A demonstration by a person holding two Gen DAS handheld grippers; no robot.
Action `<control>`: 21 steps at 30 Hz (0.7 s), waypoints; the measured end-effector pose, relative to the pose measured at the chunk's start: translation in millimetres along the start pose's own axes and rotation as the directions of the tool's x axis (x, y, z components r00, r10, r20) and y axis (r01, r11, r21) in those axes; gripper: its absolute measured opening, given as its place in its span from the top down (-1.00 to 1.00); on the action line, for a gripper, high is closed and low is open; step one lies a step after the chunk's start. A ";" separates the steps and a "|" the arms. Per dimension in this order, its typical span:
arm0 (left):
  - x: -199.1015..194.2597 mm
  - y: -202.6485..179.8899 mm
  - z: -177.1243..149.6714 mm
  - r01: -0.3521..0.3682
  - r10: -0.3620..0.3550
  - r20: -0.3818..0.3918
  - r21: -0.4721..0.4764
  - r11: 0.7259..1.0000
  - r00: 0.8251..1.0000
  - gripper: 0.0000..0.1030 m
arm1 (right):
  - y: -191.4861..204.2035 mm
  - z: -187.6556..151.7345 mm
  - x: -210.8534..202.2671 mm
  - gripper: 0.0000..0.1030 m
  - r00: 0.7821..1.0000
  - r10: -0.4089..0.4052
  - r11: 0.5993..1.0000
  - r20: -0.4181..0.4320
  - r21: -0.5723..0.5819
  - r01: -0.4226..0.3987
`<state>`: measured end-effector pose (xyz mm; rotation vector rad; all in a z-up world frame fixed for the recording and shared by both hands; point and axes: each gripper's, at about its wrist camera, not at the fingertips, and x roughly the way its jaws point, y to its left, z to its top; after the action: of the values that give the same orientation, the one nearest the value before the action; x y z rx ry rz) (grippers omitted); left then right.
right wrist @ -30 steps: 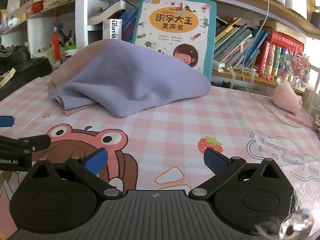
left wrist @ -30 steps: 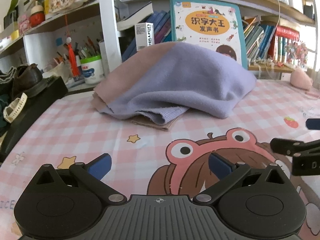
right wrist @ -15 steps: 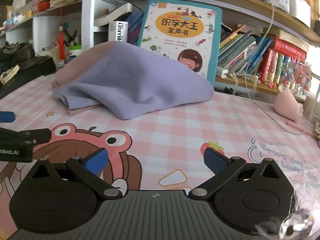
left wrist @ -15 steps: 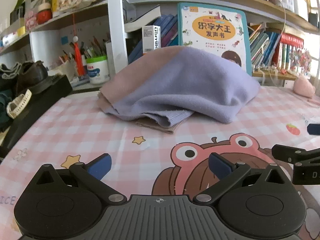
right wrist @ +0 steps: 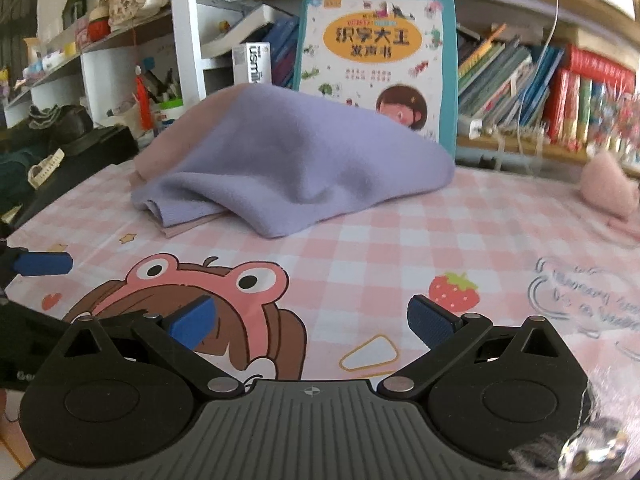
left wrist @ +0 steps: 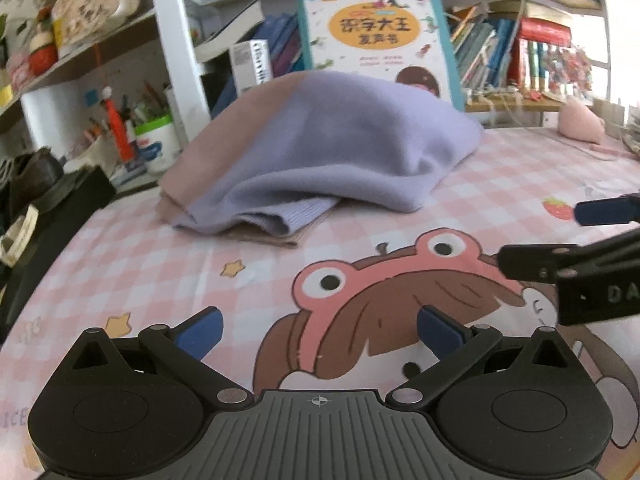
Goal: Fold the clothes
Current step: 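Reach both tools to the sweatshirt and grasp its fabric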
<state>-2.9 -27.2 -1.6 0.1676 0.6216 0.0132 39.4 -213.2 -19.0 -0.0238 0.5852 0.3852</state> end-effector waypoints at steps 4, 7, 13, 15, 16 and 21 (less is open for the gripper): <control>0.4 -5.6 8.3 -0.018 0.017 0.019 0.048 0.999 1.000 -1.00 | -15.2 10.8 6.7 -1.00 1.000 0.023 0.998 -0.013 0.067 -0.022; 5.2 -9.8 17.1 -0.036 0.033 0.031 0.093 0.995 0.999 -1.00 | -27.8 21.9 15.5 -1.00 0.999 0.046 0.994 -0.006 0.099 -0.045; 16.1 -11.8 37.5 -0.041 0.036 0.065 0.084 0.996 0.997 -1.00 | -52.5 44.5 45.9 -1.00 0.992 0.121 0.974 0.036 0.187 -0.126; 23.2 -14.1 43.6 -0.046 0.040 0.069 0.088 0.995 0.997 -1.00 | -64.0 48.6 54.9 -1.00 0.984 0.168 0.947 0.052 0.270 -0.176; 26.8 -15.6 45.9 -0.049 0.043 0.071 0.095 0.994 0.997 -1.00 | -70.1 50.4 59.0 -1.00 0.980 0.191 0.928 0.063 0.314 -0.201; 42.7 -27.2 51.5 -0.067 0.057 0.069 0.148 0.987 0.996 -1.00 | -91.6 58.6 67.7 -1.00 0.965 0.239 0.871 0.110 0.414 -0.263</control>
<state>60.7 -59.2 10.5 0.3320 0.5526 0.0210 155.5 -267.1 -14.7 0.4890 0.6096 0.5019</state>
